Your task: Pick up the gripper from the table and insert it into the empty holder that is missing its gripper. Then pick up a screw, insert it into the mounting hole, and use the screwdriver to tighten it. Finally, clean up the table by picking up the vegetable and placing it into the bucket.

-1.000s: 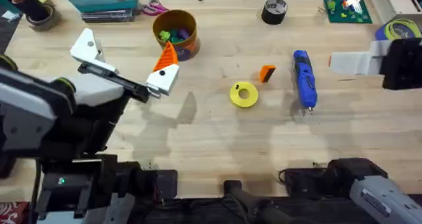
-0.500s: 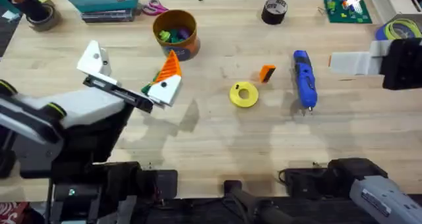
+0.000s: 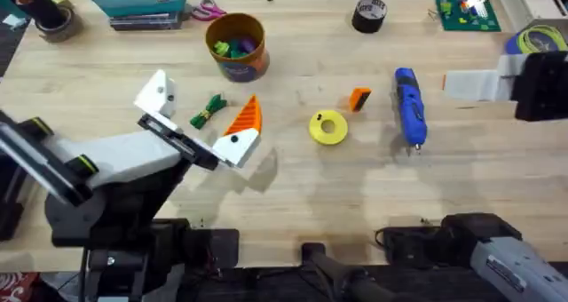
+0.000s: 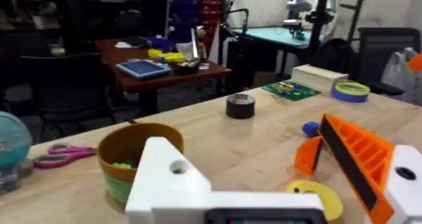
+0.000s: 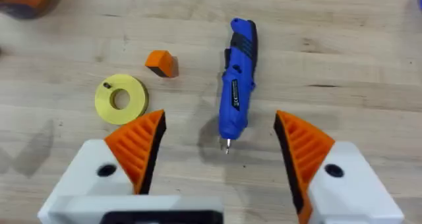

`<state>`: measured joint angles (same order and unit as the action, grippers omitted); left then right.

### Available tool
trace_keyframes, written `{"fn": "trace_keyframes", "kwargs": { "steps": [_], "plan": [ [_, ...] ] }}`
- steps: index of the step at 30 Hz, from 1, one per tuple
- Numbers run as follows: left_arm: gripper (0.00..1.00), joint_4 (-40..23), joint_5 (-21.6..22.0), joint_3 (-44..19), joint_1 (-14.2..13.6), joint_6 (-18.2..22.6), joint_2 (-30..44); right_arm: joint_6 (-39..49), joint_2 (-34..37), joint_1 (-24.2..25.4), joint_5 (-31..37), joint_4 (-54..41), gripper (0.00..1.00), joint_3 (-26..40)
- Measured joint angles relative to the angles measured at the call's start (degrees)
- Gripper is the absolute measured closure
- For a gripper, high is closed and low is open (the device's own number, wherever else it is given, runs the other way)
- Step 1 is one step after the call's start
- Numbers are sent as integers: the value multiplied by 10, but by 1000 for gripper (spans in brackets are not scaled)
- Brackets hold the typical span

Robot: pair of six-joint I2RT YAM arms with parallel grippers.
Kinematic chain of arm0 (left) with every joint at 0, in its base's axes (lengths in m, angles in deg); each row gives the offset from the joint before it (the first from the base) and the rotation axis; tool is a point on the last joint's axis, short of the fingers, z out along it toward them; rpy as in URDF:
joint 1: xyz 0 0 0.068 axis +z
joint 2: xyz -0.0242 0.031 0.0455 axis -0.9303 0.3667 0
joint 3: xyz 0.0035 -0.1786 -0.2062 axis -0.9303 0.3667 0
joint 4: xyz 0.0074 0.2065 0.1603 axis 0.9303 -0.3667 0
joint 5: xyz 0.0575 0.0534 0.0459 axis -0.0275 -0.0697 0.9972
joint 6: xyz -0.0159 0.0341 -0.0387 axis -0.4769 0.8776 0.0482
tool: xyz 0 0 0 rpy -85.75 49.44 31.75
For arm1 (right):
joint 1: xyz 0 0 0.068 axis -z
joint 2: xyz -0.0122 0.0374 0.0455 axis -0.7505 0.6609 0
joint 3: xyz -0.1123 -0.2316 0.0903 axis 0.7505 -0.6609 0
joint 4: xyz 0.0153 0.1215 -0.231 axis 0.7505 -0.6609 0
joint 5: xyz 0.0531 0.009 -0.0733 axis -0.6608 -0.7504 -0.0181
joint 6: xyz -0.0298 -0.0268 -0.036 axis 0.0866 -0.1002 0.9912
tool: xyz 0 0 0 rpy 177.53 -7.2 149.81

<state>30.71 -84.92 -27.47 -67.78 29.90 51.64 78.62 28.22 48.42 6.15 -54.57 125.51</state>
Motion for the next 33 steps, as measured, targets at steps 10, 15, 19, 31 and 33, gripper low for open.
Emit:
{"fn": "trace_keyframes", "kwargs": {
  "steps": [10,15,19,31,33],
  "plan": [
    [15,-1,-4,6,-19,-14,0,0,0,0,0,0,5,0],
    [15,-6,-13,6,-19,-14,0,0,0,0,0,0,4,0],
    [15,-40,-57,7,-19,-16,0,0,0,0,0,0,5,0],
    [15,-154,-233,10,-19,47,0,0,0,0,0,0,5,0],
    [16,-159,-251,10,-19,61,0,0,0,0,0,0,5,0]
  ]
}}
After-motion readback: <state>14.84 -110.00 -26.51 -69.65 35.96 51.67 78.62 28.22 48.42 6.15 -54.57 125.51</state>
